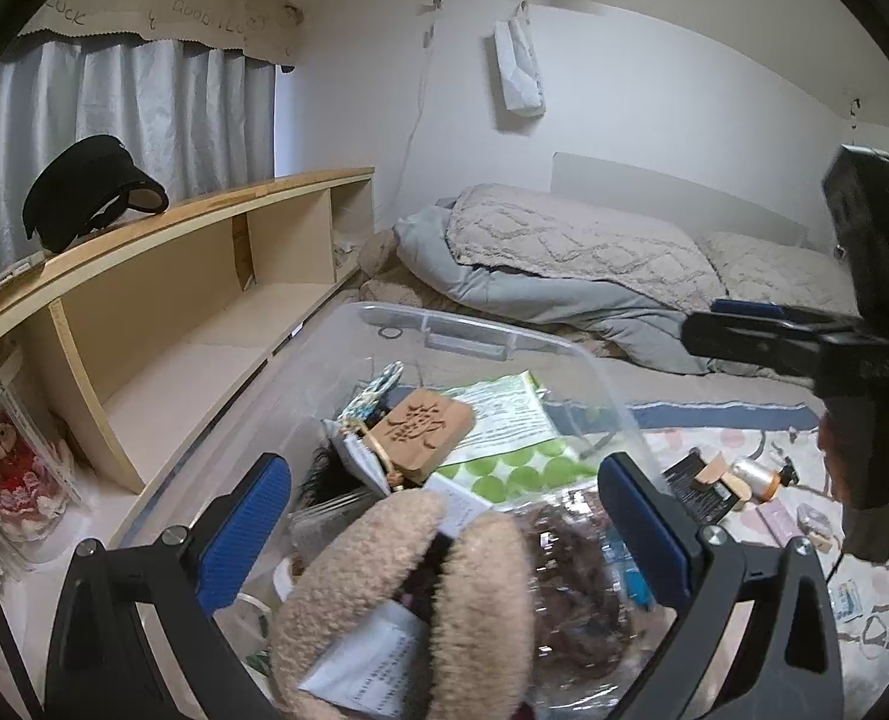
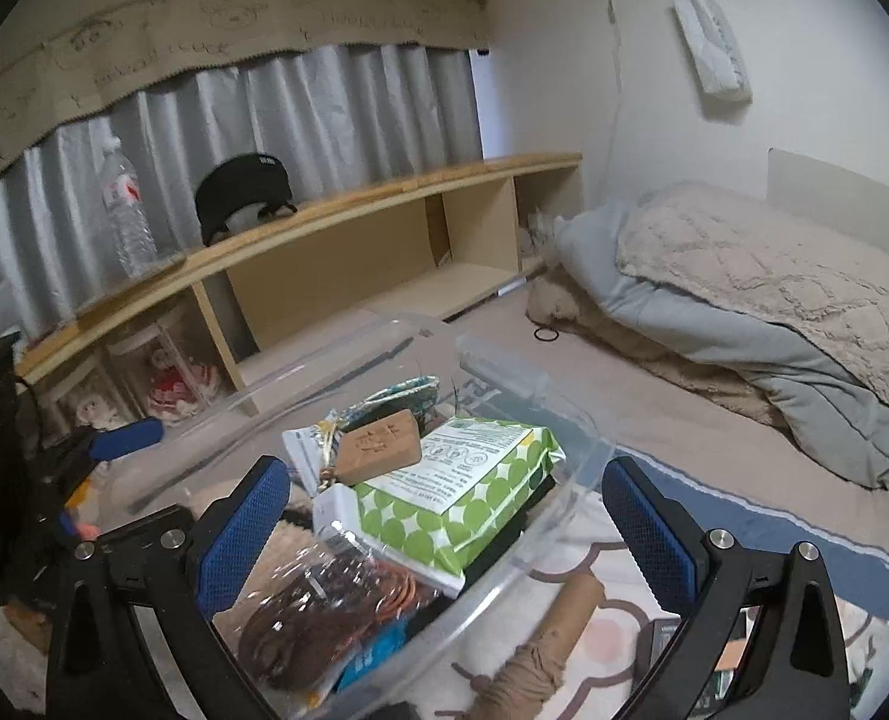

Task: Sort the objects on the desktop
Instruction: 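Move both open tools back from the box toward the items on the blanket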

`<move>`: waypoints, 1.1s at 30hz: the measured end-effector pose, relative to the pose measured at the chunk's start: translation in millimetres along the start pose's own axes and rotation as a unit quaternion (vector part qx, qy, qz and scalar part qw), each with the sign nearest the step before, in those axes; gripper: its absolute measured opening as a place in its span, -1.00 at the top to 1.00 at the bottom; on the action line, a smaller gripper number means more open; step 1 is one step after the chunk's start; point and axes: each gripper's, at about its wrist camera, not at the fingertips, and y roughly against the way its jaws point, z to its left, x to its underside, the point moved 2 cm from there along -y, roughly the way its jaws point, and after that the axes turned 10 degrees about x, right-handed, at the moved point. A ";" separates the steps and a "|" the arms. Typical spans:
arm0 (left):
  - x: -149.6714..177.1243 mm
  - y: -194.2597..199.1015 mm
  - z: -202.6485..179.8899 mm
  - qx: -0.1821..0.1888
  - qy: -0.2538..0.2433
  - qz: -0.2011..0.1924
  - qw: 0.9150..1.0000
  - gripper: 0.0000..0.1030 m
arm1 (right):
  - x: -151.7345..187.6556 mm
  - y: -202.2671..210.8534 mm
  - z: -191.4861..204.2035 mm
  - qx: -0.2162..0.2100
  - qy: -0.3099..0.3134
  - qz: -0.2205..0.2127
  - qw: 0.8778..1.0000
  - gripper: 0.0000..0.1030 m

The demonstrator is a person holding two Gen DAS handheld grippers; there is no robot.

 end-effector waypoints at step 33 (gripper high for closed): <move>11.8 15.0 -157.2 0.096 -0.056 -0.060 0.992 -1.00 | 141.4 223.8 -122.3 0.177 -0.028 -0.095 0.979 -1.00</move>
